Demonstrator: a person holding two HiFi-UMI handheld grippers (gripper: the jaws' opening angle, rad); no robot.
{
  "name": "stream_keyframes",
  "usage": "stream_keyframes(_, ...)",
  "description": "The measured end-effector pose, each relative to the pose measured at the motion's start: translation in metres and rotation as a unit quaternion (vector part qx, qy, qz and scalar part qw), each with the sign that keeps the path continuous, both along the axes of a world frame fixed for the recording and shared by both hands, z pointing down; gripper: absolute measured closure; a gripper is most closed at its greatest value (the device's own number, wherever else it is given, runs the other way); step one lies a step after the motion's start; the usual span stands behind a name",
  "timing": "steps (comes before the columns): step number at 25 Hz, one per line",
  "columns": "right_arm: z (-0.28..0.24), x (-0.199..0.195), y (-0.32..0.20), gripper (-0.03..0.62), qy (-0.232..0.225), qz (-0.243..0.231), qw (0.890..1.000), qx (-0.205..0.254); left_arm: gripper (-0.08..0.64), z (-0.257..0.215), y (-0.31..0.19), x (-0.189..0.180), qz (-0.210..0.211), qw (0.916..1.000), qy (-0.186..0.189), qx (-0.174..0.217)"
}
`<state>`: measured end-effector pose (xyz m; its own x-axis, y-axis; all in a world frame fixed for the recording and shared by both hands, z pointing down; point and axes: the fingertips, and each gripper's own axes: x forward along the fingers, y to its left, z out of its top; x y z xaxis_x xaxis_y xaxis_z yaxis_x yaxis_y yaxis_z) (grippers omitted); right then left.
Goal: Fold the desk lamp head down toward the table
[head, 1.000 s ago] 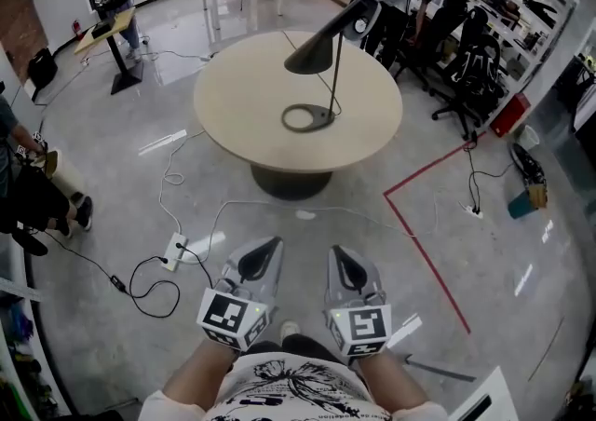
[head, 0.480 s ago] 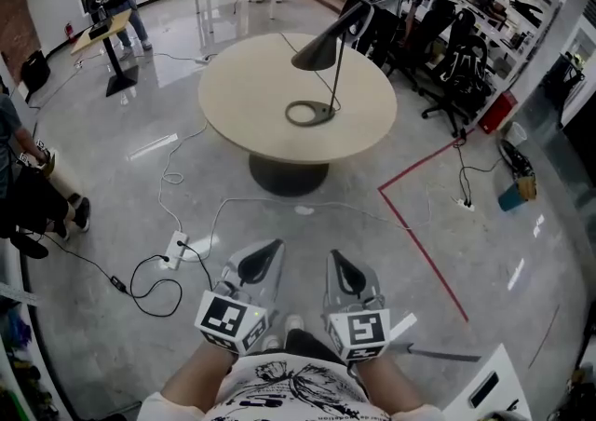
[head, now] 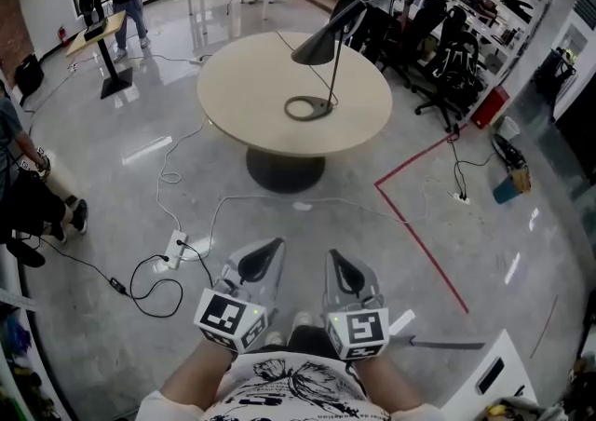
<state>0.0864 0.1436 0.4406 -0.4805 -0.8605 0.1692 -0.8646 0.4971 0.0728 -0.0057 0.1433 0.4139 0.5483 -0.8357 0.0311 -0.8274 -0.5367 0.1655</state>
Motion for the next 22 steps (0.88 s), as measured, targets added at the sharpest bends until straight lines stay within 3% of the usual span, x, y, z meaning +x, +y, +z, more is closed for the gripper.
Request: stream_keyframes(22,-0.012,-0.001,-0.006,0.583,0.027,0.006,0.999,0.025,0.554,-0.005,-0.006,0.001,0.004,1.0,0.003,0.002)
